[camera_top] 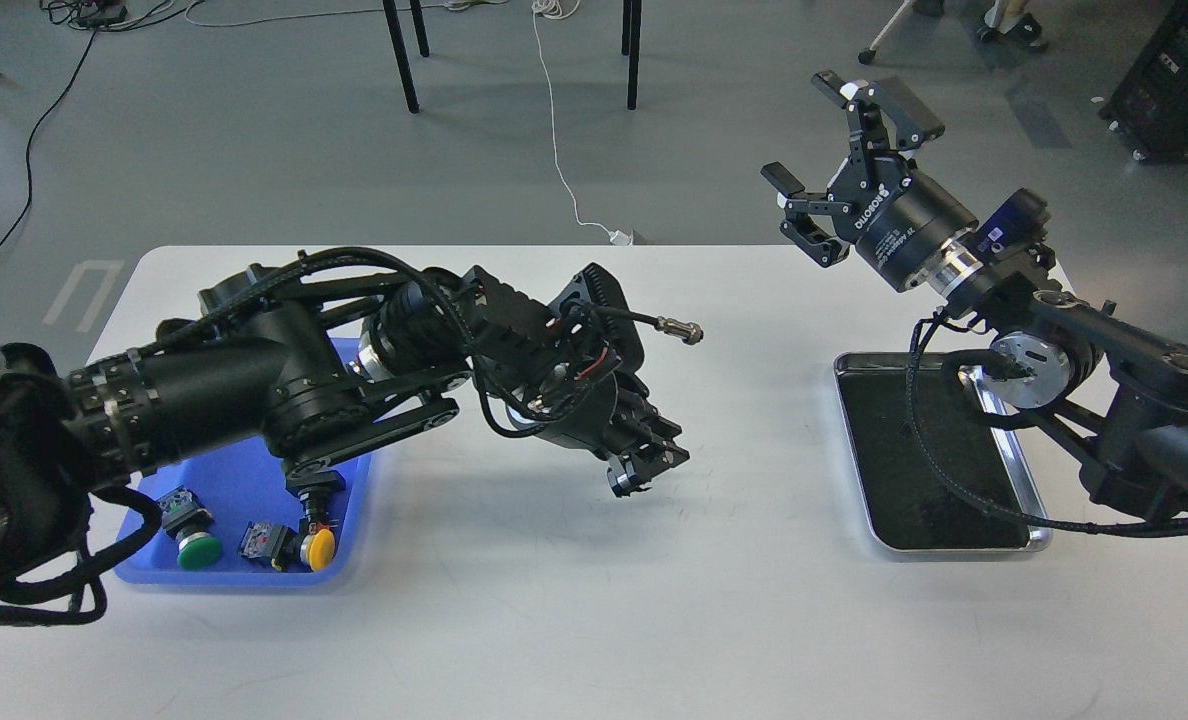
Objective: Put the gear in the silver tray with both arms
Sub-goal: 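Carry the second gear toward the table center and release it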
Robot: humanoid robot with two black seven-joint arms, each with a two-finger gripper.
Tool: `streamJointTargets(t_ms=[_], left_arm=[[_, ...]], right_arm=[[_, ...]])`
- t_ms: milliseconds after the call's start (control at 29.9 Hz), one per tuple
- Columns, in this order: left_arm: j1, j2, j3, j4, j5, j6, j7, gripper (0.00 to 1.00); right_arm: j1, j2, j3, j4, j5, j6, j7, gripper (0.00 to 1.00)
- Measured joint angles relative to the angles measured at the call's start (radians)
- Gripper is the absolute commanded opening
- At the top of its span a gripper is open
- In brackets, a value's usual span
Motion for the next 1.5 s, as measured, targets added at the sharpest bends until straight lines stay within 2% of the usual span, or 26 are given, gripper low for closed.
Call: streamJointTargets(t_ms=[167, 468, 936, 1370, 1504], left_arm=[[-0.014, -0.111, 0.020, 0.098, -0.001, 0.000, 0.000, 0.14], [-0.009, -0.124, 0.088, 0.277, -0.014, 0.000, 0.000, 0.15], [0.001, -0.125, 0.121, 0.276, -0.172, 0.000, 0.000, 0.16], [0.037, -0.125, 0.139, 0.285, -0.185, 0.000, 0.000, 0.20], [0.044, -0.125, 0.142, 0.288, -0.186, 0.000, 0.000, 0.29]], right_arm=[[0.009, 0.013, -0.005, -0.005, 0.001, -0.004, 0.000, 0.96], [0.005, 0.005, -0.007, -0.003, 0.001, -0.003, 0.000, 0.96], [-0.006, 0.014, -0.009, -0.008, -0.001, -0.003, 0.000, 0.96], [-0.021, 0.003, -0.009, -0.005, -0.001, 0.000, 0.000, 0.96], [-0.029, 0.002, -0.009, -0.004, -0.001, 0.000, 0.000, 0.96]])
